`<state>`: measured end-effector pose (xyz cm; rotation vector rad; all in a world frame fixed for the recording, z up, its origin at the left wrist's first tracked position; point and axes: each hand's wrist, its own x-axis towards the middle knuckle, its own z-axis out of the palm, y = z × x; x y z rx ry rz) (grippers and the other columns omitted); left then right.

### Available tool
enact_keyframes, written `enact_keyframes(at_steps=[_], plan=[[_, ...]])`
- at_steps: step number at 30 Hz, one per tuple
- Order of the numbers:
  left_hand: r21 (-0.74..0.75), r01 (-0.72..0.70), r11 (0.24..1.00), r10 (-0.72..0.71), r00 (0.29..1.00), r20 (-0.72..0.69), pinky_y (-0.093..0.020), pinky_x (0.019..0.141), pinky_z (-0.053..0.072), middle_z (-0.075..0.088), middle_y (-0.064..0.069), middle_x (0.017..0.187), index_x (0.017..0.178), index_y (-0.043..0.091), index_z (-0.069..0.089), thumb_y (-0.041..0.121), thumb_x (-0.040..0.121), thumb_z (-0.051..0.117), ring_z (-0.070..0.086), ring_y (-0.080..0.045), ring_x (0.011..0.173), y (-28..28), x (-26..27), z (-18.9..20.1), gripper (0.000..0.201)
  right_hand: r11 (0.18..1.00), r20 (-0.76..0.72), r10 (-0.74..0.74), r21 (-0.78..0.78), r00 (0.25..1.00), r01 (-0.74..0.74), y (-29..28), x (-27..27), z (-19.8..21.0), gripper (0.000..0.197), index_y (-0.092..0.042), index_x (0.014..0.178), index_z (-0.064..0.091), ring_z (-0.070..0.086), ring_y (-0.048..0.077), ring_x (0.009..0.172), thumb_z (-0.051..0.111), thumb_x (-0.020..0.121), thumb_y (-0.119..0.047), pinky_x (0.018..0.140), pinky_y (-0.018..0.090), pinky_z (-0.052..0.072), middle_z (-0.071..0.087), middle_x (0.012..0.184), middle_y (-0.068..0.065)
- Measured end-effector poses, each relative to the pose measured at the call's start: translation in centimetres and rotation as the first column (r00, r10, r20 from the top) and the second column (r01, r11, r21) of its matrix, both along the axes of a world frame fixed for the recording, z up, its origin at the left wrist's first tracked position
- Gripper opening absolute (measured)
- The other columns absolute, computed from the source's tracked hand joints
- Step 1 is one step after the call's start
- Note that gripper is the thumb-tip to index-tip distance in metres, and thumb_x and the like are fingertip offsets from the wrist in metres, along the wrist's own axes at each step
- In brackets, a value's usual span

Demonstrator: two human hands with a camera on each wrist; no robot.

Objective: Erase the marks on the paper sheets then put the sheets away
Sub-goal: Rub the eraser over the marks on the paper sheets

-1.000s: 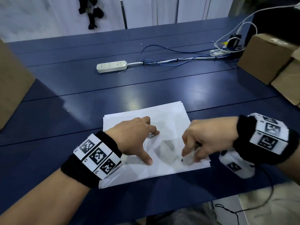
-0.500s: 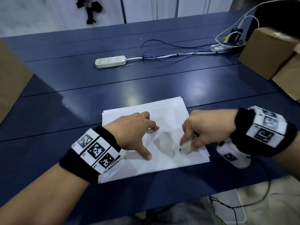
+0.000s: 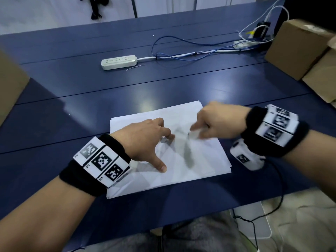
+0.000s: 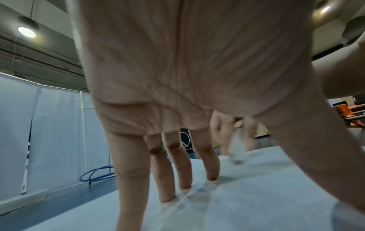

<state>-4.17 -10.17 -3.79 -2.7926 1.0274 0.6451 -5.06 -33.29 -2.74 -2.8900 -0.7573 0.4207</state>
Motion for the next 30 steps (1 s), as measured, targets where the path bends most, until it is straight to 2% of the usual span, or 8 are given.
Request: enact_keyframes(at_steps=[3,5,9,13,16,22,26,30], plan=[[-0.003,-0.009,1.000,0.009,1.000,-0.006,-0.037,0.080,0.051,0.038,0.016,0.110,0.131,0.043,0.046,0.072,0.054,0.077,0.048,-0.011,0.105,0.0,0.0,0.0,0.087,0.998,0.068,-0.052,0.029,0.996,0.050,-0.2,1.7,-0.7,0.031,-0.022,0.102,0.073,0.056,0.024,0.071,0.057,0.085,-0.042,0.055,0.023,0.037,0.061,0.069,0.002],[-0.006,-0.009,1.000,0.009,1.000,-0.002,-0.037,0.080,0.052,0.038,0.016,0.109,0.129,0.041,0.047,0.071,0.055,0.077,0.047,-0.011,0.104,0.1,0.1,0.0,0.086,0.999,0.026,0.035,0.014,0.999,-0.035,-0.5,0.8,-0.8,0.032,-0.029,0.109,0.072,0.057,0.016,0.073,0.059,0.082,-0.041,0.063,0.022,0.038,0.062,0.076,-0.005],[-0.013,-0.006,1.000,0.006,1.000,-0.005,-0.037,0.080,0.052,0.038,0.016,0.109,0.128,0.040,0.048,0.071,0.054,0.078,0.048,-0.011,0.104,0.1,0.1,-0.1,0.085,0.978,-0.244,0.208,0.054,0.947,-0.201,-0.2,-2.5,-0.2,0.031,-0.037,0.111,0.070,0.052,-0.005,0.069,0.070,0.080,-0.036,0.061,0.005,0.033,0.054,0.073,-0.016],[-0.012,-0.006,1.000,0.006,1.000,-0.005,-0.037,0.079,0.052,0.038,0.016,0.110,0.128,0.041,0.048,0.071,0.054,0.078,0.048,-0.011,0.103,0.1,0.2,-0.1,0.086,0.999,-0.040,0.053,0.001,0.998,-0.053,0.2,0.1,-0.1,0.029,-0.032,0.112,0.071,0.049,-0.006,0.063,0.067,0.083,-0.035,0.056,0.004,0.035,0.053,0.066,-0.018],[-0.010,-0.006,1.000,0.005,1.000,-0.006,-0.037,0.078,0.052,0.038,0.016,0.108,0.127,0.041,0.048,0.071,0.054,0.078,0.048,-0.011,0.102,0.0,0.1,0.1,0.085,1.000,0.054,-0.020,-0.007,0.998,0.020,-0.1,1.4,-0.4,0.031,-0.029,0.112,0.071,0.053,0.010,0.072,0.060,0.086,-0.041,0.067,0.025,0.046,0.063,0.075,-0.006],[-0.010,-0.011,1.000,0.010,1.000,-0.012,-0.037,0.080,0.052,0.038,0.016,0.111,0.126,0.039,0.049,0.070,0.055,0.078,0.047,-0.011,0.104,0.1,0.2,0.0,0.083,0.984,-0.297,0.172,0.012,0.939,-0.176,-0.3,-3.1,0.5,0.030,-0.037,0.106,0.072,0.053,-0.008,0.066,0.072,0.077,-0.033,0.059,0.005,0.034,0.055,0.069,-0.019],[-0.004,-0.007,1.000,0.007,1.000,-0.013,-0.037,0.081,0.052,0.037,0.017,0.107,0.126,0.041,0.048,0.071,0.052,0.079,0.047,-0.010,0.102,-0.1,0.2,0.0,0.085,1.000,-0.052,-0.004,0.026,0.999,0.005,-0.4,-0.1,-0.2,0.024,-0.032,0.104,0.073,0.049,-0.008,0.061,0.068,0.081,-0.036,0.054,0.006,0.035,0.054,0.058,-0.017],[-0.009,-0.004,1.000,0.004,1.000,-0.011,-0.035,0.080,0.051,0.037,0.018,0.107,0.129,0.042,0.048,0.071,0.053,0.078,0.047,-0.010,0.101,-0.1,0.1,0.2,0.087,1.000,0.008,-0.009,-0.008,1.000,0.010,-1.3,0.2,-0.5,0.025,-0.031,0.104,0.072,0.052,0.008,0.070,0.061,0.083,-0.039,0.063,0.026,0.046,0.063,0.074,-0.004]])
